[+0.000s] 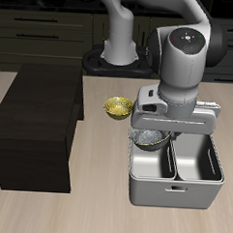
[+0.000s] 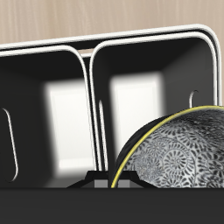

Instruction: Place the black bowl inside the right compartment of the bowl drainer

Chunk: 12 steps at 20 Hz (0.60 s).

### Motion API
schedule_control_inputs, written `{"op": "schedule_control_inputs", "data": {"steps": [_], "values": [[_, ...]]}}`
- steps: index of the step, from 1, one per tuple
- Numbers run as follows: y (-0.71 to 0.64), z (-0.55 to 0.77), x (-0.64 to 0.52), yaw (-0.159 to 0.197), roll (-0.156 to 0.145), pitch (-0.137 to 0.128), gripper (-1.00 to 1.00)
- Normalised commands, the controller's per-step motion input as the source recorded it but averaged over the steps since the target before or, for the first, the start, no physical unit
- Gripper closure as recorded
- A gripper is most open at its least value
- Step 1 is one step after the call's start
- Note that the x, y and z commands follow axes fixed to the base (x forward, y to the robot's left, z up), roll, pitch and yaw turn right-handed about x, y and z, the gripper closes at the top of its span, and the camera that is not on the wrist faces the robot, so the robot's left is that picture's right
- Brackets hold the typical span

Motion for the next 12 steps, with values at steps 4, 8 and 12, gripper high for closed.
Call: {"op": "schedule_control_inputs", "data": {"steps": [4, 8, 12], "values": [[0.13, -0.08, -0.08, 0.019, 0.022, 0.0, 1.0], [0.06, -0.18, 0.01, 0.004, 0.008, 0.041, 1.0], [-0.03, -0.11, -0.01, 0.022, -0.007, 0.039, -1.0]]}}
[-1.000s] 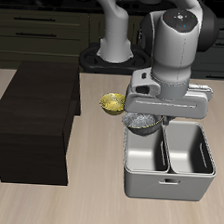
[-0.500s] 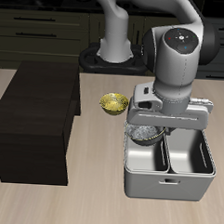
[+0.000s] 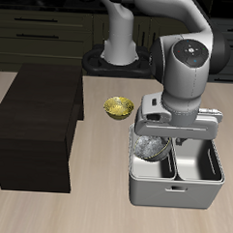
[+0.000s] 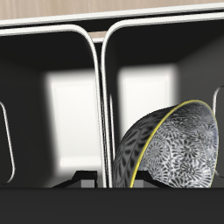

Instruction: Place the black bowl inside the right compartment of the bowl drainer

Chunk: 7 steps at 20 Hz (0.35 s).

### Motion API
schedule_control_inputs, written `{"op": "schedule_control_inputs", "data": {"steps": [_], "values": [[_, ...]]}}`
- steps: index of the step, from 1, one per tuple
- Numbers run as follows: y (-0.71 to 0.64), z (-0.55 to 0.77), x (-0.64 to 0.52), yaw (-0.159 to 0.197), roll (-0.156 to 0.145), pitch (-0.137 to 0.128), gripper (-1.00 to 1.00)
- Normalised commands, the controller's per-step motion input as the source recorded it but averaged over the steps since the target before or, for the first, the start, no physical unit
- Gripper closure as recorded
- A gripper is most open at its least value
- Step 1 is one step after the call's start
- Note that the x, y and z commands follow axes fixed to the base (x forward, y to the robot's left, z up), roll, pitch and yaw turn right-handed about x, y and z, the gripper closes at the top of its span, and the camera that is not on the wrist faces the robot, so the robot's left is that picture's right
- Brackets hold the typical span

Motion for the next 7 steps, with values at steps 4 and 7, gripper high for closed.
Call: {"op": "schedule_control_inputs", "data": {"steps": [4, 7], "values": [[-0.17, -0.03, 0.01, -0.012, -0.032, 0.018, -1.0], [-0.11, 0.0, -0.04, -0.003, -0.009, 0.008, -1.0]]}}
